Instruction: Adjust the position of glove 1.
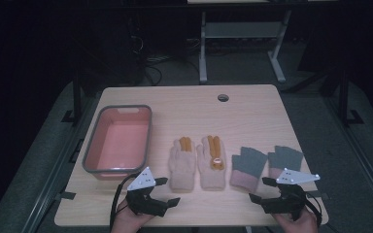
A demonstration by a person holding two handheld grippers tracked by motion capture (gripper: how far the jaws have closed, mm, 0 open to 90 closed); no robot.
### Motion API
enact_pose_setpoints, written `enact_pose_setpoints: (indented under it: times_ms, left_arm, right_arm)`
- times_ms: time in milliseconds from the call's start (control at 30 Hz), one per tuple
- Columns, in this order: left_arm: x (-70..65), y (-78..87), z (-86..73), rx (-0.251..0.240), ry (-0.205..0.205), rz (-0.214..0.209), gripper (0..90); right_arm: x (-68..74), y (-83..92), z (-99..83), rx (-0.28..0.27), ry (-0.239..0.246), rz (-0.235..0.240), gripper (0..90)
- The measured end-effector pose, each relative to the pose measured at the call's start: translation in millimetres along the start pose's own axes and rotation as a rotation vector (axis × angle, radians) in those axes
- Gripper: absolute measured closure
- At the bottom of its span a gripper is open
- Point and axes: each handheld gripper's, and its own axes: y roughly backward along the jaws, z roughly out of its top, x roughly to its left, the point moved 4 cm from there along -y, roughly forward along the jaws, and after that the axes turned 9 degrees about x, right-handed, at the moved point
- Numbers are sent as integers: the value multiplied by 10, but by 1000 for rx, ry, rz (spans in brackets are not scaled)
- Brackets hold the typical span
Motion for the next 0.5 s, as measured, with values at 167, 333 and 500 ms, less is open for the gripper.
enact_pose_setpoints:
  times_ms: [167, 333, 500]
  left_arm:
    - [3, -5, -3, 2, 3, -3, 181]
    - [-18, -2, -6, 4, -11, -5, 182]
    - [2, 13, -12, -1, 1, -2, 182]
  right_arm:
    - [4, -16, 8, 3, 5, 9, 190]
    - [19, -14, 53, -2, 9, 18, 186]
    - [40, -20, 144, 6, 18, 27, 186]
